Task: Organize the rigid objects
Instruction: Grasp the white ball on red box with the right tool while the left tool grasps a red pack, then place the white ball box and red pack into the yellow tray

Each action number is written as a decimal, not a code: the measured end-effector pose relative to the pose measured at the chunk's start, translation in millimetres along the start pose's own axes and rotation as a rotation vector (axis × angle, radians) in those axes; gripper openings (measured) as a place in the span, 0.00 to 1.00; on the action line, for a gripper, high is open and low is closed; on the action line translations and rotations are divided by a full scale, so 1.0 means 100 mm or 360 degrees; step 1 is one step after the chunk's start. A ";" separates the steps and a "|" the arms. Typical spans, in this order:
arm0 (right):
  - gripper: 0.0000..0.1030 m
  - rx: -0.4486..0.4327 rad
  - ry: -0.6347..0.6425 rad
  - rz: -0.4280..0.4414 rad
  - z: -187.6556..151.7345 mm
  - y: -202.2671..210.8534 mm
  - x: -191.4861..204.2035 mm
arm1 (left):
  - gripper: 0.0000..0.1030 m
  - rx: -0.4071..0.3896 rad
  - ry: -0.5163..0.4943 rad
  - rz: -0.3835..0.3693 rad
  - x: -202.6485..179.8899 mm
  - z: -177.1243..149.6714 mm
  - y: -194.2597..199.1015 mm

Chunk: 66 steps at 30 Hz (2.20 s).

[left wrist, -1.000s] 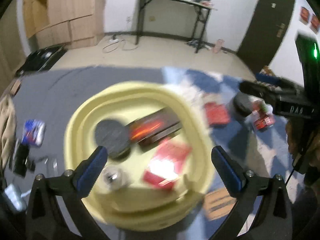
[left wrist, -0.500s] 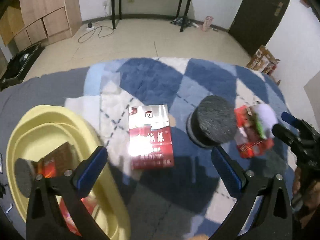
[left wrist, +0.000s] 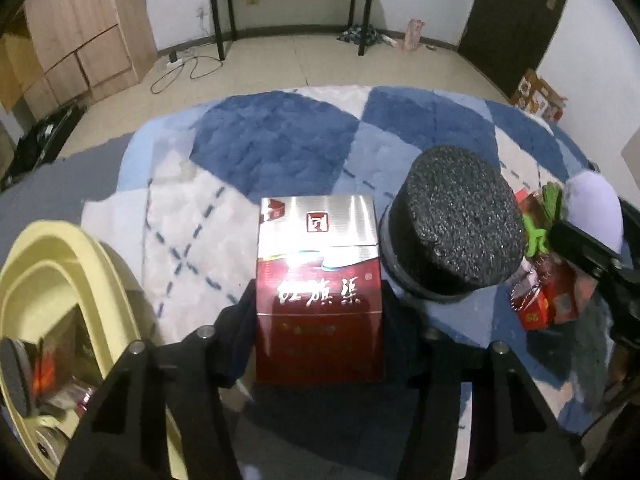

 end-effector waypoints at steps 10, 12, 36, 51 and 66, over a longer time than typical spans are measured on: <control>0.45 -0.0172 -0.0200 0.0039 0.20 0.46 -0.29 | 0.55 -0.0139 0.0032 -0.0046 0.00 0.19 0.76; 0.45 -0.0197 -0.0227 0.0054 0.23 0.58 -0.29 | 0.55 -0.0180 0.0039 -0.0040 0.08 0.27 0.97; 0.45 0.0057 0.0246 0.0510 -0.17 0.31 2.82 | 0.55 -0.0156 0.0365 0.0269 2.05 -0.75 1.75; 0.46 0.0113 0.0207 0.0293 -0.38 -0.38 3.46 | 0.56 -0.0095 0.0384 0.0254 2.44 -0.43 1.02; 1.00 0.0059 0.0109 0.0338 -0.23 -0.27 3.45 | 1.00 -0.0176 0.0592 0.0155 2.52 -0.40 1.23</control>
Point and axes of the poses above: each gripper's, at about its wrist camera, not at the fingertips, and y roughly against the way its jaws point, x to its left, z to its top, the point moved 6 cm from there along -y, roughly the way its jaws point, and after that the axes turned 14 degrees about -x, right-handed, at the moved point
